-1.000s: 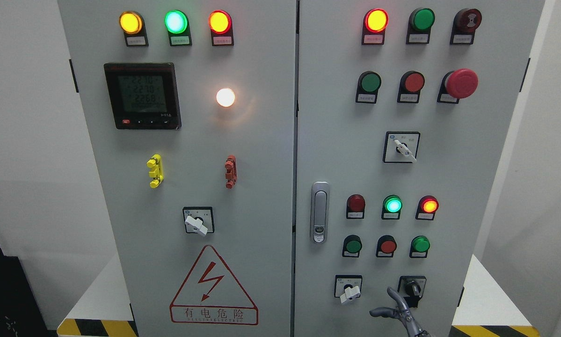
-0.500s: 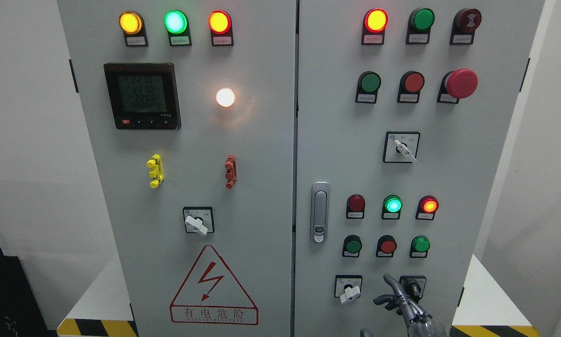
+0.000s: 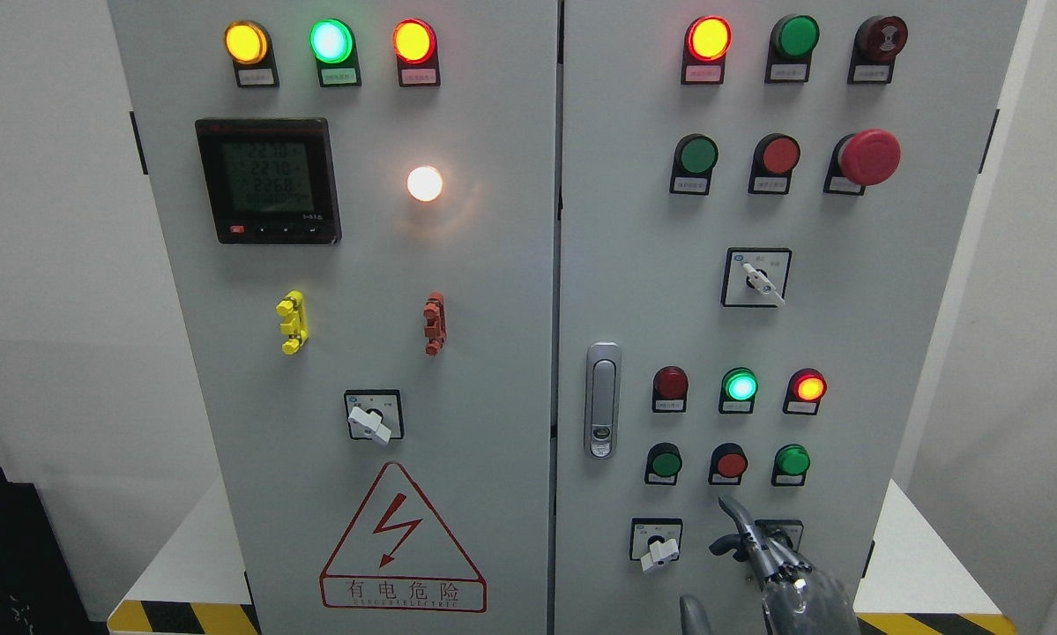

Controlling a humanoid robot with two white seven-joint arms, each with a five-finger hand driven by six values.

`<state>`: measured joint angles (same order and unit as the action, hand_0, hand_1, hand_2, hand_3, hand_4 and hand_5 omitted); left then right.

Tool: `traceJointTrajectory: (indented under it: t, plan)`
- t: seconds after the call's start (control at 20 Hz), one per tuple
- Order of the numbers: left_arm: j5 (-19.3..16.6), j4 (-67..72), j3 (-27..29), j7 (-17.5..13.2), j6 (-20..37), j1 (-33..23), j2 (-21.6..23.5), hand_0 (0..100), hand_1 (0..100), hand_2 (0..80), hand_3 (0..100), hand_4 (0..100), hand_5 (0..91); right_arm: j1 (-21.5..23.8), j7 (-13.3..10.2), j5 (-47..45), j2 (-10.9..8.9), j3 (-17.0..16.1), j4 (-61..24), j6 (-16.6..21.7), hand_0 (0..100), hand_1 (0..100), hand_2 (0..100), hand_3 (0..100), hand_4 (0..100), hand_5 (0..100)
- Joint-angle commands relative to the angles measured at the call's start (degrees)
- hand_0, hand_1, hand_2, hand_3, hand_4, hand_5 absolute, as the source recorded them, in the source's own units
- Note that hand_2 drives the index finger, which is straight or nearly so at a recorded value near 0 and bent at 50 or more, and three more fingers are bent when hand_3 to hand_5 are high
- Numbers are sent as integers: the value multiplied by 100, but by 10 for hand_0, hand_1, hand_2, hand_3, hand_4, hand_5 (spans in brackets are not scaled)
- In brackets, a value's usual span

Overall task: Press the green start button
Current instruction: 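Raise the right hand toward the green button in the lowest button row, then press the green push button with the right hand's extended finger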

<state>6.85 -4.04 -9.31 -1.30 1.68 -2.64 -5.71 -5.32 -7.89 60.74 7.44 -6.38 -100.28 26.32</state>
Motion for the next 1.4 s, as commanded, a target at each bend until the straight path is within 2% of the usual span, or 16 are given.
traceJointTrajectory:
  t: [0.0, 0.5, 1.35]
  plan:
    - [0, 0, 0, -1, -1, 0, 0, 120, 556, 0, 0, 0, 0, -136, -20, 307, 3, -3, 78, -144, 517, 349, 0, 502, 569, 579]
    - [0, 0, 0, -1, -1, 1, 0, 120, 556, 0, 0, 0, 0, -224, -29, 509, 12, 471, 122, -434, 545, 355, 0, 511, 576, 580]
    - [0, 0, 0, -1, -1, 1, 0, 120, 556, 0, 0, 0, 0, -637, -37, 571, 12, 419, 728, -514, 560, 357, 0, 512, 574, 578]
